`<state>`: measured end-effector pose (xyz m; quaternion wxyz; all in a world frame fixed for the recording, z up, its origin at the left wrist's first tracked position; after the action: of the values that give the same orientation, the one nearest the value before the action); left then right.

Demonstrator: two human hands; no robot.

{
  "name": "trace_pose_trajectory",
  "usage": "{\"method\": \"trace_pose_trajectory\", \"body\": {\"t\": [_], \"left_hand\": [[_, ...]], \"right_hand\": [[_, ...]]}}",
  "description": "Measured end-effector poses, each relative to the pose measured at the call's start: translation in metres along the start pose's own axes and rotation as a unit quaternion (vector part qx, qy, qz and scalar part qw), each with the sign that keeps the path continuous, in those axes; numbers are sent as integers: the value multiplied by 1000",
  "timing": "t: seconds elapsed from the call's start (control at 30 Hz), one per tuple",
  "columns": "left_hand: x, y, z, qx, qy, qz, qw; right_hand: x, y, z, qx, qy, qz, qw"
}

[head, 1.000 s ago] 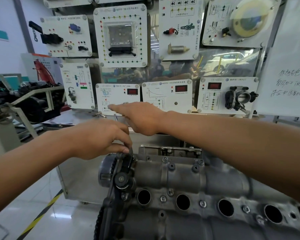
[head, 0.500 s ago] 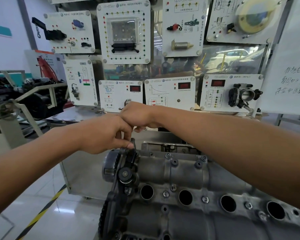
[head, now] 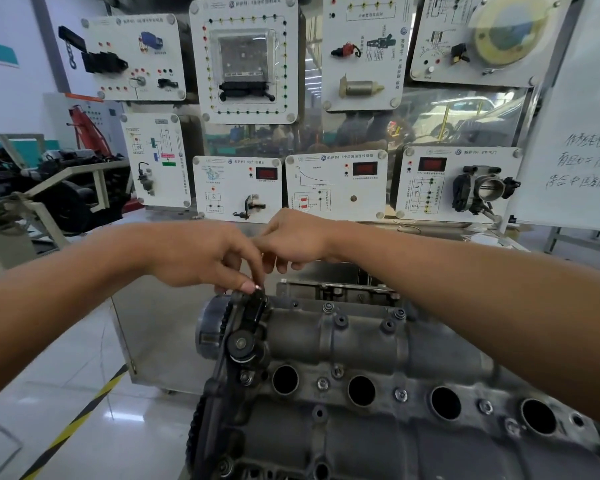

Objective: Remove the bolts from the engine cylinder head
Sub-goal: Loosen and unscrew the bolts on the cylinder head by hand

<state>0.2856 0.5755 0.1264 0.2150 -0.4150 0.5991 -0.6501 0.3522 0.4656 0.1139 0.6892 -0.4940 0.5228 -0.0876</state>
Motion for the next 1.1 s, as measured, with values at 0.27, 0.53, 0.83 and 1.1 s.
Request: {"method": "trace_pose_trajectory", "body": {"t": [0.27,0.53,0.83,1.1], "left_hand": [[13,-43,-23,65,-51,280,956],[75,-7,-2,217,153,254,930],[62,17,18,224,137,-135,956],[52,35,38,201,70,-137,968]], "right_hand": [[-5,-10,-8,20,-12,101,995],[23,-21,-49,-116,159,309,930],[66,-44,-99,80,172,436,880],[67,-31,-113,196,190,448,851]]}}
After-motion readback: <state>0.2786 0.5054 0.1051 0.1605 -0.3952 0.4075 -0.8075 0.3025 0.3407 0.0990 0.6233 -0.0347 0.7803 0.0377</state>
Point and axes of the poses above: each hand's wrist, its own z-axis towards the middle knuckle, its own y-axis out of the palm, x = y × z, the point moved 5 cm from there along z, towards the middle knuckle, and after that the axes turned 7 degrees about y, right-handed, at the moved point
